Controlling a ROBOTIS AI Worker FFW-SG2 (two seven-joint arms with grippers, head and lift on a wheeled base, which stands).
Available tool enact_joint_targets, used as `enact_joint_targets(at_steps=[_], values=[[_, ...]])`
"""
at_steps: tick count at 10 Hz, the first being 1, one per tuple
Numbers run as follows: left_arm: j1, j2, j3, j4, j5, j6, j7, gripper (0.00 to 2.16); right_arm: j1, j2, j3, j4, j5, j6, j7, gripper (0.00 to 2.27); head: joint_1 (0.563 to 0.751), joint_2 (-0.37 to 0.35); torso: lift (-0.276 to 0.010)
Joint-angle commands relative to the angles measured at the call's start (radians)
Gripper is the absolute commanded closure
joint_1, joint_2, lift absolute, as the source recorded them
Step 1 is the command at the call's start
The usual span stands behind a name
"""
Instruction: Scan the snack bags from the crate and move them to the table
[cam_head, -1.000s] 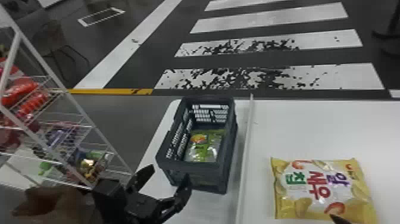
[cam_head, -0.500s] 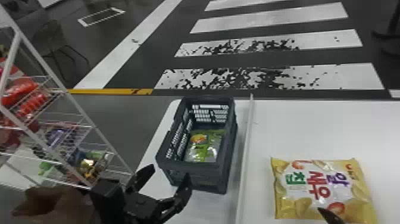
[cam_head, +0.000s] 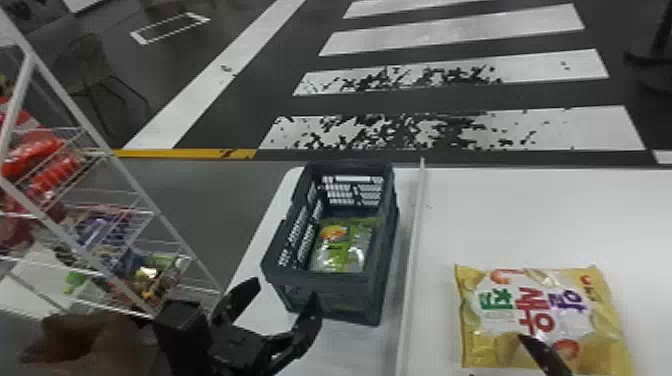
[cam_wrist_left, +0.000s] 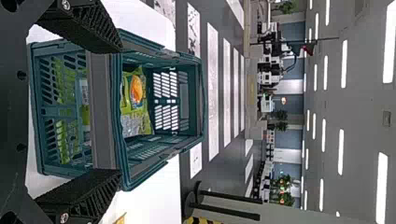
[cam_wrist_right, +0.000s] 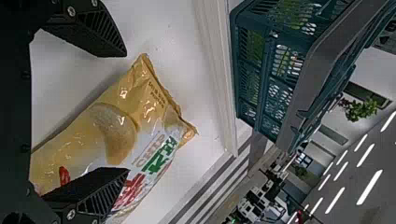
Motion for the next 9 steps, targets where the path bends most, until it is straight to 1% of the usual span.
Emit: enact_joint_targets(at_steps=[1,2,4,6,7,9], values=[[-0.006,0.0,0.0,0.013,0.004,-0.003,-0.008,0.08,-0.017,0.014,0.017,-0.006,0.015,0.063,-0.003,0.12,0.695,0.35,-0.095],[-0.014,0.0,0.0,0.025,0.009,-0.003,-0.016,0.08,-0.017,0.014,0.028,-0.011,0.045,0.082,-0.006,0.12,0.695,0.35,-0.095],[-0.027,0.002,0.0,0.039,0.018,-0.006,-0.022,0.08,-0.014,0.011,0.048,-0.034,0.082,0.18,-0.004,0.12,0.695,0.35,-0.095],[-0.043,0.002,0.002,0.054,0.038,-0.009,-0.047,0.08,0.018,-0.034,0.089,-0.158,0.163,0.355,-0.003,0.12,0.695,0.35,-0.095],[-0.047,0.002,0.002,0.06,0.041,-0.009,-0.053,0.08,0.018,-0.045,0.101,-0.174,0.206,0.422,0.0,0.1,0.695,0.35,-0.095],[-0.057,0.0,-0.001,0.069,0.048,-0.025,-0.071,0.08,0.02,-0.063,0.101,-0.212,0.242,0.514,0.045,0.09,0.695,0.348,-0.095]])
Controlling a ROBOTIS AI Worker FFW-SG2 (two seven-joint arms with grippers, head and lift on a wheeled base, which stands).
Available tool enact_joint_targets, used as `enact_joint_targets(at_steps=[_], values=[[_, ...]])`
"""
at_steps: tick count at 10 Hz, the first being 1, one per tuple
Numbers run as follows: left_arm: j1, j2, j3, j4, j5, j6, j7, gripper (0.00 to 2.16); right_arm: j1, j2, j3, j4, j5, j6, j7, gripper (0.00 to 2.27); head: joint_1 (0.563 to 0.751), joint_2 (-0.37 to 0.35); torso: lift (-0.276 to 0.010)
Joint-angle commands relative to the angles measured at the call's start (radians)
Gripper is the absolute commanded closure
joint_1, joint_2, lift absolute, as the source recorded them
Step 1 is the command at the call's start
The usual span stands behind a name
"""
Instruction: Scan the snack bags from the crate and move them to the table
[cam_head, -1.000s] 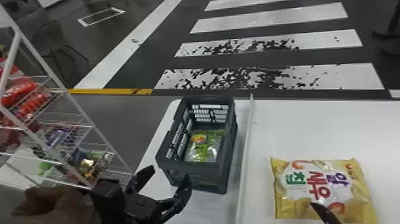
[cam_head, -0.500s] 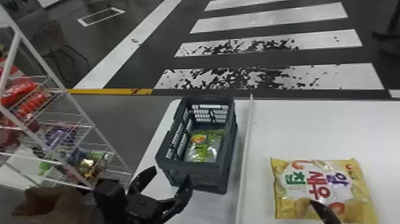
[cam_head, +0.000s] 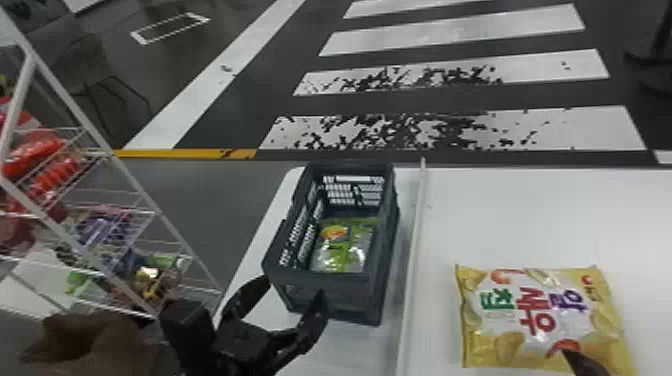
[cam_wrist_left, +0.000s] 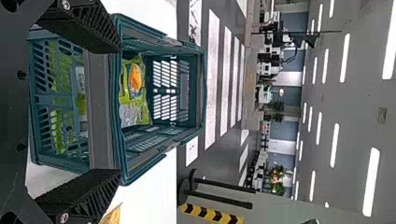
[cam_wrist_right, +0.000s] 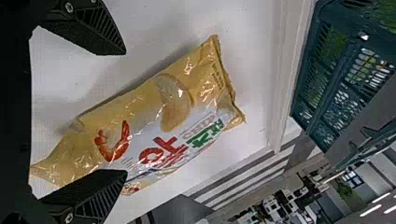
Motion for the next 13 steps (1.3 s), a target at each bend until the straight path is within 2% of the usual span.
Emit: enact_joint_targets(at_steps=[1,4,9,13], values=[[-0.005,-0.001,-0.004,0.005,0.003,-0.002,-0.002,0.08,0.002,-0.014,0.002,-0.022,0.02,0.042,0.013,0.08,0.695,0.324,-0.095],[0.0,-0.012,-0.01,0.004,-0.008,-0.002,-0.002,0.08,-0.057,-0.009,0.054,0.012,0.038,0.045,0.028,0.09,0.695,0.303,-0.095],[0.014,-0.012,-0.01,-0.003,-0.019,-0.002,-0.004,0.08,-0.16,0.023,0.134,0.098,0.04,0.045,0.03,0.09,0.695,0.346,-0.095],[0.02,-0.009,-0.007,-0.006,-0.019,-0.002,-0.005,0.08,-0.225,0.046,0.171,0.175,0.035,0.032,0.03,0.1,0.695,0.35,-0.095]])
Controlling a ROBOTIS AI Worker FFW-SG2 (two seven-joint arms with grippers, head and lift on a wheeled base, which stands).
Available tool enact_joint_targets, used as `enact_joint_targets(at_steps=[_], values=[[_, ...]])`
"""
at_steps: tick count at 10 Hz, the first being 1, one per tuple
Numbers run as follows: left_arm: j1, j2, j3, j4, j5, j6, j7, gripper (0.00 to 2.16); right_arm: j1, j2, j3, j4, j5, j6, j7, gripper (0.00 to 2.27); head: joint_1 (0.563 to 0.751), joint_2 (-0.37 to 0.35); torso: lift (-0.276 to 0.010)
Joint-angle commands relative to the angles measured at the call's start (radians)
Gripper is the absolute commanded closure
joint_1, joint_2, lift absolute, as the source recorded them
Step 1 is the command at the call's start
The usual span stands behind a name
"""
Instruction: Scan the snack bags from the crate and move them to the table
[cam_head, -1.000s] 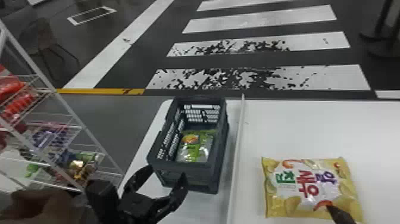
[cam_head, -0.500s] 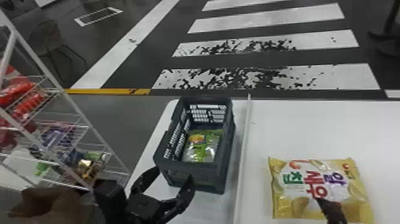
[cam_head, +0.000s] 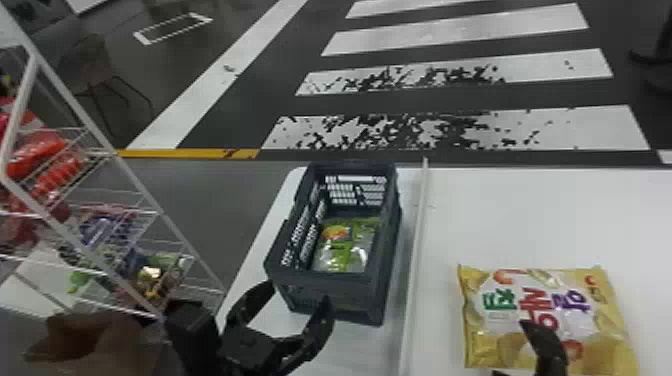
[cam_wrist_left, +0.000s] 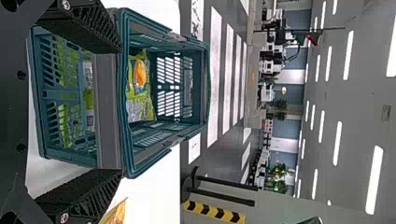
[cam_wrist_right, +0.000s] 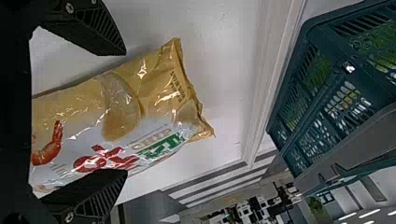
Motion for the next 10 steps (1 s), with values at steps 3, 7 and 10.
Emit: enact_joint_targets(at_steps=[3,7,10], values=[[0.004,0.004,0.002,0.004,0.0,0.0,-0.001,0.08,-0.06,0.016,0.024,0.078,-0.013,-0.023,-0.002,0.12,0.695,0.35,-0.095],[-0.001,0.005,0.001,0.011,-0.002,0.003,-0.005,0.08,-0.057,0.005,-0.005,0.087,-0.026,-0.026,0.037,1.85,0.695,0.35,-0.095],[-0.002,0.001,-0.004,0.013,-0.005,0.003,-0.011,0.08,0.007,-0.016,-0.062,-0.001,-0.016,-0.106,-0.008,2.24,0.695,0.347,-0.095]])
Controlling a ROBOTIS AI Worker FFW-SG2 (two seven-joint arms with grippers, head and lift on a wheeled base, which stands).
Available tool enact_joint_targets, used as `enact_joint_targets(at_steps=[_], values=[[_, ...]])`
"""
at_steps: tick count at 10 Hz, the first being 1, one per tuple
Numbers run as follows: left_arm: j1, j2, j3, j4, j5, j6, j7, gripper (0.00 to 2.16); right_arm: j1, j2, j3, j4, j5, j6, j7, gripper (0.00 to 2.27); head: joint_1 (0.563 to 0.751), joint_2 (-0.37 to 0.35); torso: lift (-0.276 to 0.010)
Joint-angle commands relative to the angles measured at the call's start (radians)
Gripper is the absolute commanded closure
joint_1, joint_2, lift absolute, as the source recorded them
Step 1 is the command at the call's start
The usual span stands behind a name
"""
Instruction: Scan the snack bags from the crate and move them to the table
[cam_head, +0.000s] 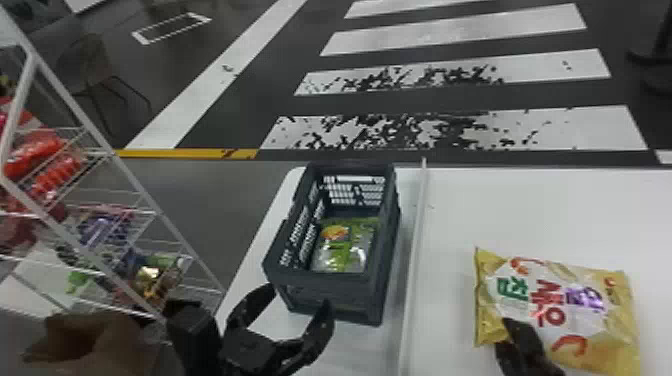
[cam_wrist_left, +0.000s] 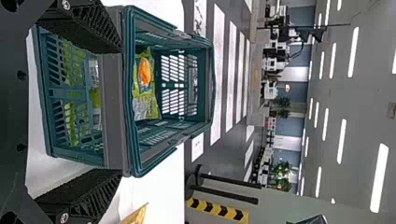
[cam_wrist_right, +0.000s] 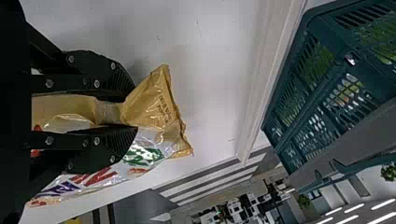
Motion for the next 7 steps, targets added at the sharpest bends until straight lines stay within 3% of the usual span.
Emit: enact_joint_targets(at_steps=[1,4,7], values=[[0.002,-0.001,-0.003,-0.001,-0.003,0.0,0.0,0.08,0.05,-0.01,-0.066,-0.1,0.001,-0.004,-0.003,2.24,0.695,0.348,-0.095],[-0.003,-0.001,-0.029,-0.01,-0.032,0.0,0.004,0.08,0.145,-0.014,-0.223,-0.288,-0.052,-0.038,-0.033,2.24,0.695,0.309,-0.095],[-0.011,0.001,-0.052,-0.039,-0.052,0.012,0.017,0.08,0.245,0.064,-0.424,-0.427,-0.335,-0.146,-0.014,2.24,0.695,0.24,-0.095]])
